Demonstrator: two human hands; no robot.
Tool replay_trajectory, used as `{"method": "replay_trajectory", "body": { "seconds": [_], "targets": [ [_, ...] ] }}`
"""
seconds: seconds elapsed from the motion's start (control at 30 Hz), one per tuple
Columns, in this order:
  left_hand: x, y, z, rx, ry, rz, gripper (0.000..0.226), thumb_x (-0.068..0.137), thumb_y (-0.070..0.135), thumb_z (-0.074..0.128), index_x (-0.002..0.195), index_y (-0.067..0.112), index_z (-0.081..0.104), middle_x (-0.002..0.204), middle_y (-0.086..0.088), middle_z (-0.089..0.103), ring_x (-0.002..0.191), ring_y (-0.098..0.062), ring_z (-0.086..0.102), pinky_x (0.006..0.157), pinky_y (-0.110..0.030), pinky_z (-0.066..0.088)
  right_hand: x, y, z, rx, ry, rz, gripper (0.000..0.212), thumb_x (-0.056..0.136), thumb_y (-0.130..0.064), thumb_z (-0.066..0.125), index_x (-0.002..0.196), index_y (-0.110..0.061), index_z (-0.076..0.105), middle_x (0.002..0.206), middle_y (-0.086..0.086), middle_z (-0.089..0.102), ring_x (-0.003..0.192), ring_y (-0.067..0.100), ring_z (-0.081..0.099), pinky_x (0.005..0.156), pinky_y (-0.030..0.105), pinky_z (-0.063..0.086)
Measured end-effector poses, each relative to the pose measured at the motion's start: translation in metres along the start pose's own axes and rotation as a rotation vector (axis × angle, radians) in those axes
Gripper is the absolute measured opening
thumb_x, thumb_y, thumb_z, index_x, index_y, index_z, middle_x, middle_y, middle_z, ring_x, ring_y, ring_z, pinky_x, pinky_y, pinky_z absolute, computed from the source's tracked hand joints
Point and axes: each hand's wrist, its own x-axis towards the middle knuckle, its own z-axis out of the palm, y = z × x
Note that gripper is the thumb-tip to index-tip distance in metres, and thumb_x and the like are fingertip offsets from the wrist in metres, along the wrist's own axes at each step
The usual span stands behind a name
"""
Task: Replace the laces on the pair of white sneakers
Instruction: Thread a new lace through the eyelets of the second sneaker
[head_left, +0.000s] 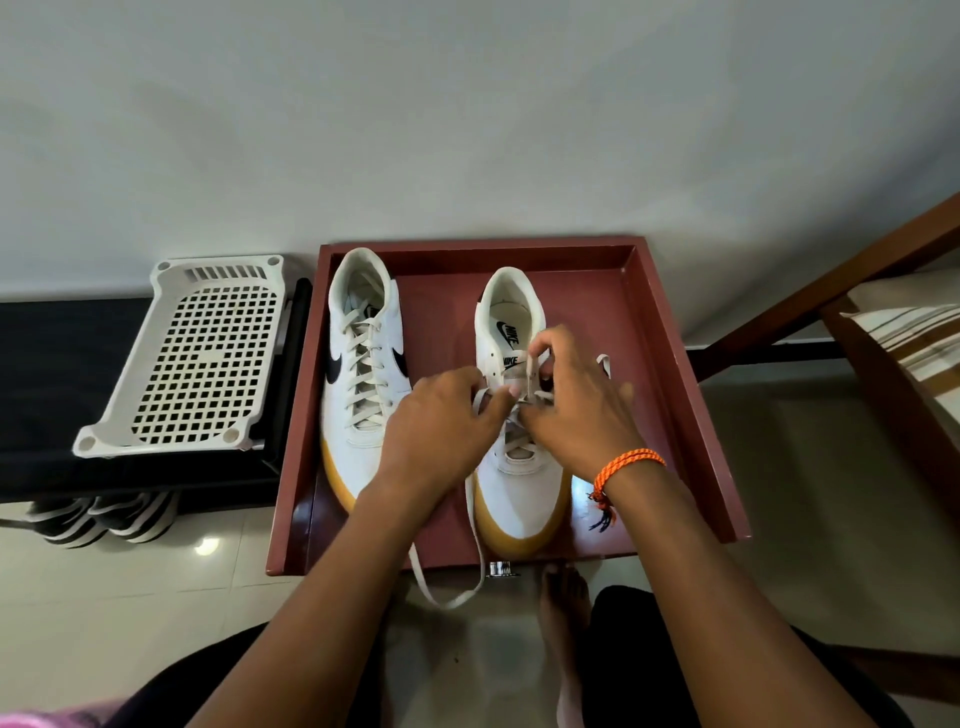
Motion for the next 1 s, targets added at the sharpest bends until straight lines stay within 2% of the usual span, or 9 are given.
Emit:
{"method": "replay_trajectory", "body": {
  "seconds": [0.17,0.27,0.43,0.5,0.6,0.7,0.83,0.93,1.0],
  "targets": [
    [0.004,-0.007,0.004,-0.036,0.043,0.009,0.038,0.101,0.034,0.06,0.067,0.02,0.052,0.06,0.003,0.057,0.059,-0.024,0.057,0.056,-0.035,0.04,0.005,0.007,-0.009,-0.018,-0.042,0.147,0.015,0.1,-0.042,0.056,0.101,-0.027,0.056,0.088,-0.011,0.067,0.089,0.016,0.062,0.095,0.044,0.025],
    [0.005,-0.008,0.001,-0.112,0.013,-0.017,0.04,0.101,0.04,0.047,0.07,0.017,0.059,0.065,0.0,0.065,0.064,-0.025,0.064,0.062,-0.046,0.055,0.009,0.013,-0.009,-0.006,-0.03,0.202,0.029,0.104,-0.04,0.054,0.083,-0.024,0.062,0.067,-0.008,0.063,0.079,0.016,0.063,0.099,0.046,0.03],
    [0.009,-0.013,-0.009,-0.116,-0.009,-0.128,0.037,0.094,0.038,0.048,0.07,0.015,0.064,0.067,-0.001,0.07,0.069,-0.027,0.069,0.073,-0.051,0.058,0.008,0.015,-0.009,-0.08,0.094,0.236,0.017,0.1,-0.028,0.064,0.085,-0.025,0.07,0.079,-0.014,0.063,0.093,0.019,0.063,0.091,0.042,0.023],
    [0.012,-0.014,-0.01,-0.139,-0.01,-0.111,0.035,0.099,0.032,0.056,0.07,0.015,0.069,0.076,0.0,0.072,0.073,-0.021,0.069,0.076,-0.045,0.058,0.007,0.012,-0.006,-0.085,0.15,0.17,0.007,0.096,-0.022,0.066,0.091,-0.026,0.069,0.088,-0.011,0.063,0.1,0.02,0.061,0.088,0.04,0.018],
    [0.011,0.0,-0.017,-0.41,-0.035,-0.042,0.025,0.1,0.018,0.069,0.078,0.011,0.078,0.116,0.003,0.065,0.101,-0.001,0.065,0.085,-0.012,0.051,0.004,0.004,-0.002,-0.055,0.186,-0.13,0.028,0.086,-0.023,0.072,0.111,-0.034,0.065,0.103,-0.011,0.058,0.105,0.017,0.053,0.087,0.04,0.028],
    [0.008,0.013,-0.024,-0.774,-0.05,0.037,0.03,0.103,0.008,0.063,0.079,-0.007,0.074,0.113,-0.011,0.072,0.125,-0.008,0.064,0.097,-0.02,0.053,-0.003,-0.011,0.011,0.133,0.086,-0.331,0.016,0.088,-0.032,0.074,0.095,-0.033,0.06,0.076,-0.011,0.058,0.075,0.008,0.057,0.071,0.039,0.042],
    [0.001,0.026,-0.027,-1.111,-0.127,0.053,0.052,0.111,0.028,0.048,0.087,-0.011,0.071,0.115,-0.023,0.076,0.105,-0.039,0.072,0.097,-0.043,0.057,-0.005,-0.014,0.019,0.281,0.323,-0.347,0.009,0.094,-0.015,0.067,0.091,-0.022,0.071,0.078,-0.013,0.066,0.073,0.01,0.062,0.066,0.033,0.048],
    [-0.002,0.029,-0.022,-1.153,-0.063,0.004,0.052,0.115,0.032,0.039,0.1,-0.009,0.068,0.106,-0.035,0.072,0.094,-0.039,0.073,0.093,-0.045,0.059,-0.001,-0.012,0.004,0.345,0.526,-0.345,0.015,0.097,-0.005,0.07,0.104,-0.013,0.08,0.096,-0.005,0.076,0.089,0.01,0.07,0.078,0.025,0.055],
    [-0.002,0.028,-0.018,-1.049,-0.041,0.016,0.046,0.118,0.03,0.034,0.11,-0.007,0.059,0.101,-0.023,0.076,0.087,-0.034,0.072,0.082,-0.041,0.061,0.002,-0.009,-0.005,0.404,0.612,-0.346,0.01,0.099,-0.004,0.071,0.102,-0.008,0.08,0.096,-0.003,0.077,0.089,0.007,0.071,0.078,0.023,0.055]
  ]
}}
